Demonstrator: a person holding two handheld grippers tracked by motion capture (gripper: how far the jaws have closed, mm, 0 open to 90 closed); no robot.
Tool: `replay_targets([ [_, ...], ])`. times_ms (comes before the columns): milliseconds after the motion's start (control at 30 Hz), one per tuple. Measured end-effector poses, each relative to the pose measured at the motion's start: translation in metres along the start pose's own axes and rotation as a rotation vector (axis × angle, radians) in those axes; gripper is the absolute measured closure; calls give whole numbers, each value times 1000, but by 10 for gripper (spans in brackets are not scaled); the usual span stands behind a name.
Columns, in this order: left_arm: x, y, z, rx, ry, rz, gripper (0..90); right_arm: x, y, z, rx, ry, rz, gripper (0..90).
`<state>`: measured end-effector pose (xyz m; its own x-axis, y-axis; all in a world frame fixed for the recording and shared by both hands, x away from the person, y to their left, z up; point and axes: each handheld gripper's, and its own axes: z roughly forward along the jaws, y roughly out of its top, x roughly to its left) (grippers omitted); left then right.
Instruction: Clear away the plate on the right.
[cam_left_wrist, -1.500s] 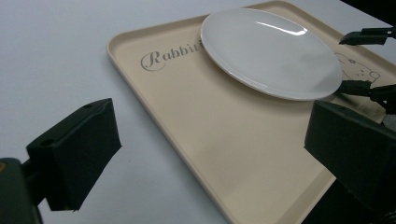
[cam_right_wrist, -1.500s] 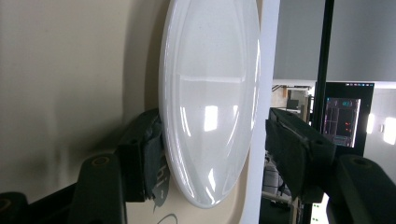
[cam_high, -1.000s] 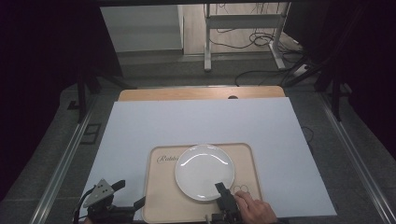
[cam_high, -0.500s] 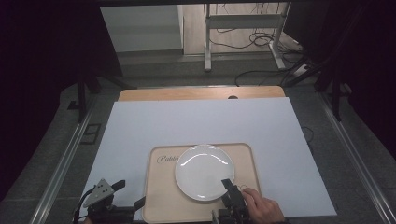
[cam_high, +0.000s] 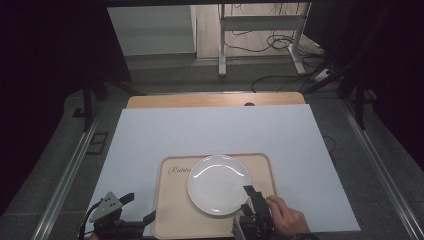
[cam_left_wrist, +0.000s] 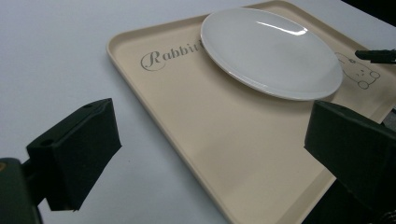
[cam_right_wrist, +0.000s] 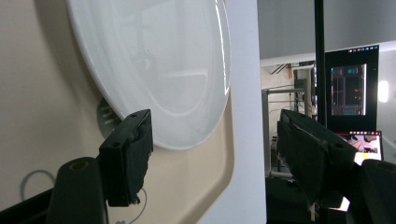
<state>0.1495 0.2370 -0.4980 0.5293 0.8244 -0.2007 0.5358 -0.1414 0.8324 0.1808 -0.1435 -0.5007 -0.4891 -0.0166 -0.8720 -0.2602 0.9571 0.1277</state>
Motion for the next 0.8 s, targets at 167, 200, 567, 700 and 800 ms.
replay_targets([
  [167,0,0,0,0,-1,-1,33,-5,-6,2,-2,-6,45,262],
  [200,0,0,0,0,0,-1,32,-6,-7,3,-1,-6,56,262],
  [567,0,0,0,-1,2,-1,32,-16,-18,8,6,23,187,262],
  [700,0,0,0,-1,2,-1,32,-20,-22,9,14,39,241,260],
  [800,0,0,0,-4,-2,0,32,-22,-25,11,19,52,283,255],
])
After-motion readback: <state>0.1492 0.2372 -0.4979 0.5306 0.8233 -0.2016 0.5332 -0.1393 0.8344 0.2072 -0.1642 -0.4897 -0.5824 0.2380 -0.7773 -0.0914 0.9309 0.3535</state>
